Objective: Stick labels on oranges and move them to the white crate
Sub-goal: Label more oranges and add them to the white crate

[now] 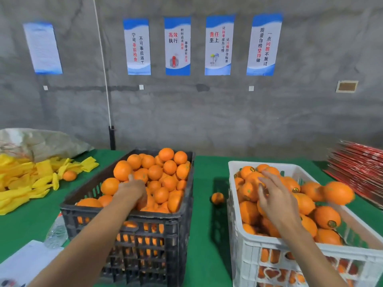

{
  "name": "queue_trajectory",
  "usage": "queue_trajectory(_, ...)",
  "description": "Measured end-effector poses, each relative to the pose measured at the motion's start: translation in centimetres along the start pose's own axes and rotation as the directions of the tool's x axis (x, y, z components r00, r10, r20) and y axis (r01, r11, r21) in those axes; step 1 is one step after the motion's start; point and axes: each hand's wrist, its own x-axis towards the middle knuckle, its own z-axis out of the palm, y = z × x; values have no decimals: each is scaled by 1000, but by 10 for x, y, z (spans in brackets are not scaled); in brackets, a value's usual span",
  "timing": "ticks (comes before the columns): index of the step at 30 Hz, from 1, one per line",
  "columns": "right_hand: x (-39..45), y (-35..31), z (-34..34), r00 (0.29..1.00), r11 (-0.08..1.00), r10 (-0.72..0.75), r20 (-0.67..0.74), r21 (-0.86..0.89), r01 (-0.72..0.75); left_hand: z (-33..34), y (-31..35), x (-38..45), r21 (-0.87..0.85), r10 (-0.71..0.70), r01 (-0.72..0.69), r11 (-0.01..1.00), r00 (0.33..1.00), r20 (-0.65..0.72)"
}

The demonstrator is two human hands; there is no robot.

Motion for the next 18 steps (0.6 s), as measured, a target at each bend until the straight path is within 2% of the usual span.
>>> queue_trajectory(2, -1, -3, 3, 1000, 1000, -11, 19, 5, 11, -5, 2, -6, -16, 8, -7, 1000, 998, 59)
queue_trajectory(3, -1, -5, 3, 999, 1000, -27, 22, 4, 26, -6, 2, -7, 19, 67, -68, 998, 997, 50)
queue_trajectory(5, -2, -6, 0, 996, 997, -71, 46, 8, 71, -6, -4, -8, 3, 111, -111, 994, 992, -54)
queue_trajectory(6, -2, -7, -3, 994, 996, -87, 59, 17, 87, -5, -9, -6, -144, 27, -37, 989, 997, -72)
queue_trajectory(7, -3, -8, -5, 994, 995, -93, 56, 32, 91, -4, -12, -11, -223, -64, 41, 974, 993, -96)
queue_trajectory(8, -4, -12, -7, 995, 995, -85, 42, 61, 83, -4, -12, -16, -248, -85, 47, 968, 986, -142)
queue_trajectory(10, -5, -27, -7, 999, 979, -50, 18, 198, 45, -3, -4, -24, -311, 41, -137, 940, 954, -297)
queue_trajectory(12, -6, -55, -4, 995, 927, -94, 44, 368, 71, -5, 14, -42, -423, 134, -361, 832, 868, -478)
queue_trajectory(14, -7, -86, -2, 981, 867, -172, 85, 486, 110, -7, 35, -65, -519, 177, -547, 657, 781, -599)
queue_trajectory(16, -13, -111, -2, 971, 831, -206, 118, 545, 109, -5, 54, -91, -555, 190, -667, 497, 707, -681)
queue_trajectory(18, -24, -125, -2, 974, 807, -183, 131, 585, 73, 0, 72, -117, -545, 161, -741, 393, 639, -752)
